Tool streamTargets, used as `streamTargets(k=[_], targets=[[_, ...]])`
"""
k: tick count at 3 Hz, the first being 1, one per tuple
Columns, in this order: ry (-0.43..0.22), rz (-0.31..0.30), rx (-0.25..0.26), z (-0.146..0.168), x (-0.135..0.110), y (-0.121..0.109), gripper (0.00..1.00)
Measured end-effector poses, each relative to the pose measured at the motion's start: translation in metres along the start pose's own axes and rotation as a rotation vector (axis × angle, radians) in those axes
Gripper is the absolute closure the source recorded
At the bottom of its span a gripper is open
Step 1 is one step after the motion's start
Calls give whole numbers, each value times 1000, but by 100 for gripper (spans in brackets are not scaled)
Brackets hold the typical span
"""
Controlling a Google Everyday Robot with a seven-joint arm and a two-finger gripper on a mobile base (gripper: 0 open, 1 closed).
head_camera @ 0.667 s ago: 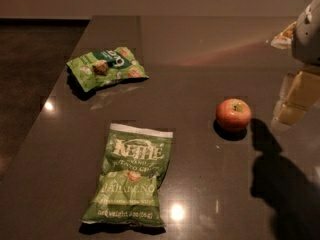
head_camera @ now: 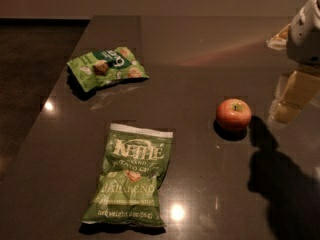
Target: Pick apple
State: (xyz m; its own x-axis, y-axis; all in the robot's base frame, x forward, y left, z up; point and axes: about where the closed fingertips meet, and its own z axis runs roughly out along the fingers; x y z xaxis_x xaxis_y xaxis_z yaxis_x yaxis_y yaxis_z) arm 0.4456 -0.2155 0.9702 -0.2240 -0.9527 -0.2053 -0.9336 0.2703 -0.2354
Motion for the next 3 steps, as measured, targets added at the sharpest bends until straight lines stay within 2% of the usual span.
streamTargets(k=[2, 3], targets=[[-28, -5, -33, 50, -4, -9, 0], [-41, 9, -59, 73, -3, -4, 0]])
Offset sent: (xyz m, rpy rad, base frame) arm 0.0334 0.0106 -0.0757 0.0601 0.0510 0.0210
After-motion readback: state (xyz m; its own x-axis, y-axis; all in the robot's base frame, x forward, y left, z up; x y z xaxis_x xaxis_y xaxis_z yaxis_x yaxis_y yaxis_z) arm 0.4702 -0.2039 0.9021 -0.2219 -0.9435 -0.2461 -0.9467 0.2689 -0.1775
